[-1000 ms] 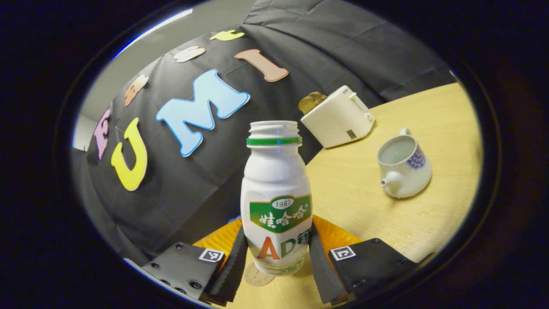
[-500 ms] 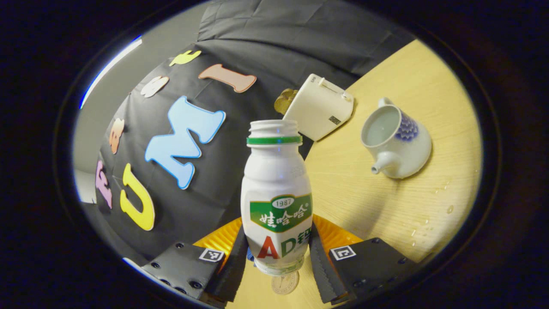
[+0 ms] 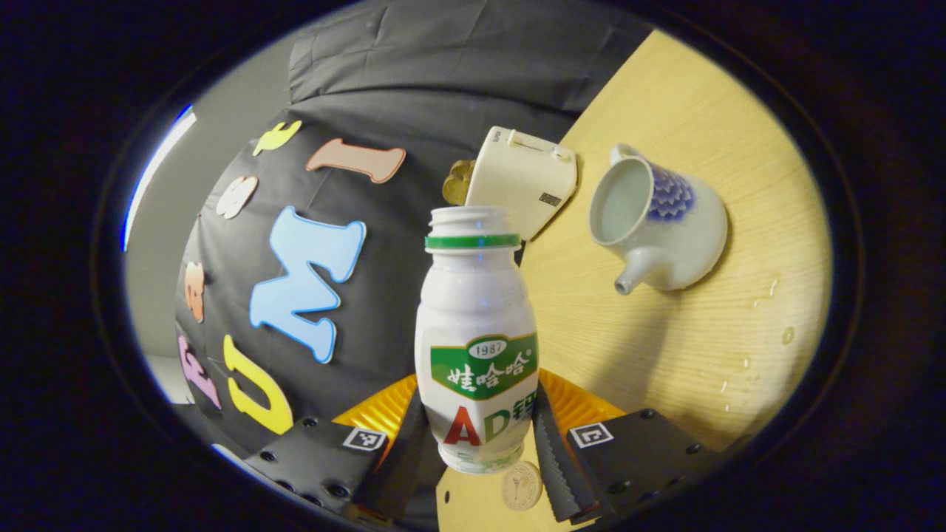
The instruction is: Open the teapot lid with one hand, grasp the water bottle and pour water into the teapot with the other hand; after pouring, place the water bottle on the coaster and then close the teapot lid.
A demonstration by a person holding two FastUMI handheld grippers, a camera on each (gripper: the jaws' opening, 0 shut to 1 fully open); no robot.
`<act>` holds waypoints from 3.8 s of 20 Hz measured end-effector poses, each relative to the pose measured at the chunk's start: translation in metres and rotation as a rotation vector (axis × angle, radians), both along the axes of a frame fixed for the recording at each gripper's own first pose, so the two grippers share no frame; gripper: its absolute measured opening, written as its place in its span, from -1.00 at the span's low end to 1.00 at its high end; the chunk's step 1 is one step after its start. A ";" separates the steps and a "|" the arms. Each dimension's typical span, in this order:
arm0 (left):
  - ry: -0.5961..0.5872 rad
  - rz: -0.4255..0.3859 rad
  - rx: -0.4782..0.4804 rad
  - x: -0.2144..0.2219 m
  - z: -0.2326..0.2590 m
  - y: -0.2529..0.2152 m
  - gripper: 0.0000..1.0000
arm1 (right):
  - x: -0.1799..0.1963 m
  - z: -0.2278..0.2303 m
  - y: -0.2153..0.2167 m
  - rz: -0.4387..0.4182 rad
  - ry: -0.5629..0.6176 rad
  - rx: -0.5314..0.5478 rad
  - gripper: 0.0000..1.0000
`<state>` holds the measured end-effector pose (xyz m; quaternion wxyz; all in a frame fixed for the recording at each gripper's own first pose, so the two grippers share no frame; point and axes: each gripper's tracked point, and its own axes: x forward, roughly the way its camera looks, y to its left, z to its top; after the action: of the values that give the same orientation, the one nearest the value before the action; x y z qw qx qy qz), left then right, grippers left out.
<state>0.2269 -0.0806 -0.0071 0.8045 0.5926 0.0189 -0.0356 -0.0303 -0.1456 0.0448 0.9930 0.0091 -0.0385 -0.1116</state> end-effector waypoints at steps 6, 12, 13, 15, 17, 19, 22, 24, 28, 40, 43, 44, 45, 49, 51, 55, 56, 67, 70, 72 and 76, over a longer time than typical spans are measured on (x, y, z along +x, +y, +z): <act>-0.024 -0.016 0.118 0.000 0.004 -0.006 0.59 | 0.002 -0.003 0.000 0.007 0.018 -0.002 -0.99; -0.057 -0.056 0.231 0.007 0.010 -0.020 0.59 | 0.000 -0.004 -0.002 0.007 0.020 0.001 -0.99; -0.060 -0.061 0.239 0.008 0.010 -0.022 0.59 | 0.000 -0.004 -0.002 0.010 0.019 0.008 -0.99; -0.061 -0.063 0.264 0.011 0.009 -0.022 0.47 | -0.002 -0.003 -0.003 0.014 0.013 0.027 -0.99; -0.066 -0.059 0.293 0.011 0.011 -0.020 0.59 | -0.002 -0.002 -0.007 0.006 0.008 0.031 -0.99; -0.073 -0.059 0.315 0.011 0.013 -0.019 0.59 | -0.001 -0.003 -0.008 0.006 0.009 0.033 -0.99; -0.087 -0.067 0.353 0.014 0.017 -0.022 0.59 | 0.000 -0.005 -0.006 0.012 0.016 0.032 -0.99; -0.086 -0.070 0.367 0.015 0.018 -0.022 0.59 | -0.002 -0.004 -0.009 0.005 0.014 0.034 -0.99; -0.097 -0.074 0.393 0.016 0.023 -0.022 0.59 | -0.001 -0.004 -0.012 -0.002 0.009 0.040 -0.99; -0.112 -0.084 0.458 0.020 0.025 -0.026 0.59 | -0.004 -0.007 -0.020 -0.012 0.017 0.070 -0.99; -0.119 -0.086 0.466 0.020 0.028 -0.026 0.59 | -0.006 -0.003 -0.021 -0.017 0.005 0.070 -0.99; -0.121 -0.086 0.469 0.019 0.028 -0.026 0.59 | -0.006 -0.002 -0.022 -0.020 0.003 0.067 -0.99; -0.127 -0.089 0.471 0.019 0.029 -0.027 0.59 | -0.007 -0.002 -0.022 -0.021 0.004 0.066 -0.99; -0.131 -0.090 0.486 0.020 0.031 -0.026 0.49 | -0.008 -0.003 -0.020 -0.015 0.004 0.076 -0.99; -0.131 -0.089 0.498 0.019 0.033 -0.025 0.59 | -0.008 -0.001 -0.019 -0.012 0.000 0.078 -0.99; -0.137 -0.093 0.512 0.019 0.037 -0.025 0.50 | -0.008 0.001 -0.017 -0.011 -0.001 0.066 -0.99; -0.138 -0.095 0.514 0.019 0.038 -0.026 0.59 | -0.008 0.000 -0.017 -0.010 0.001 0.067 -0.99; -0.162 -0.105 0.579 0.017 0.048 -0.032 0.50 | -0.006 -0.005 -0.009 0.020 0.028 0.056 -0.99; -0.160 -0.110 0.604 0.016 0.049 -0.034 0.60 | -0.006 -0.005 -0.010 0.017 0.032 0.053 -0.99; -0.159 -0.119 0.625 0.017 0.049 -0.037 0.59 | -0.006 -0.008 -0.010 0.020 0.036 0.055 -0.99; -0.143 -0.125 0.660 0.019 0.047 -0.038 0.60 | -0.006 -0.008 -0.010 0.021 0.038 0.050 -0.99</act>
<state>0.2461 -0.1189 0.0399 0.5647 0.8221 -0.0636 -0.0352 -0.0358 -0.1556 0.0371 0.9941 0.0323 -0.0165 -0.1023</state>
